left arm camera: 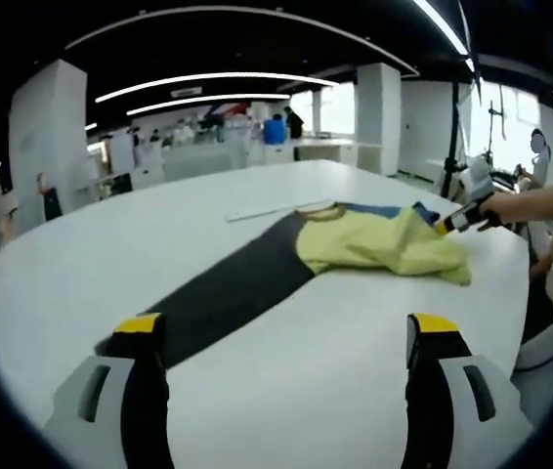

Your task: Fold the garment on the visible template until the final outline fits inside the template.

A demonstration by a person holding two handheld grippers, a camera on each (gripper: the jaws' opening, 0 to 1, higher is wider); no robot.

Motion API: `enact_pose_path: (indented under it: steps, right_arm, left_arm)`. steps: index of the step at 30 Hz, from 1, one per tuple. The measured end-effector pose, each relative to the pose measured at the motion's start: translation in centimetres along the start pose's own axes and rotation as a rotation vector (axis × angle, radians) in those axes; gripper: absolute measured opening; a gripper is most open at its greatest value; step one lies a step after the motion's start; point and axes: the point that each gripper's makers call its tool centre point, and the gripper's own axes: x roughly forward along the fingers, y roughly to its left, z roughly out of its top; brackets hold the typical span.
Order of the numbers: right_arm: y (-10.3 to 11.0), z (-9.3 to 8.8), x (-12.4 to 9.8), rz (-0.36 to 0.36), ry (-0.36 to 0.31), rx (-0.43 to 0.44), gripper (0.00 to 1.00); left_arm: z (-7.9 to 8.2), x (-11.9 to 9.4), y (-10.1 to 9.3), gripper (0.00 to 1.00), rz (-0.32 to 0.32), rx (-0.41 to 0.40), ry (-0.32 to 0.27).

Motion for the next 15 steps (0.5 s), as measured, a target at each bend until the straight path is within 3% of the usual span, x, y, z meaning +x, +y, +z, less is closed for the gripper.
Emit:
enact_pose_path:
  steps: [6, 15]
  right_arm:
    - [0.0, 0.9, -0.7, 0.008, -0.021, -0.004, 0.00]
    - [-0.6, 2.6, -5.1, 0.008, -0.045, -0.042, 0.00]
  left_arm:
    - [-0.2, -0.2, -0.2, 0.99, 0.002, 0.009, 0.004]
    - [-0.5, -0.5, 0.0, 0.99, 0.007, -0.007, 0.010]
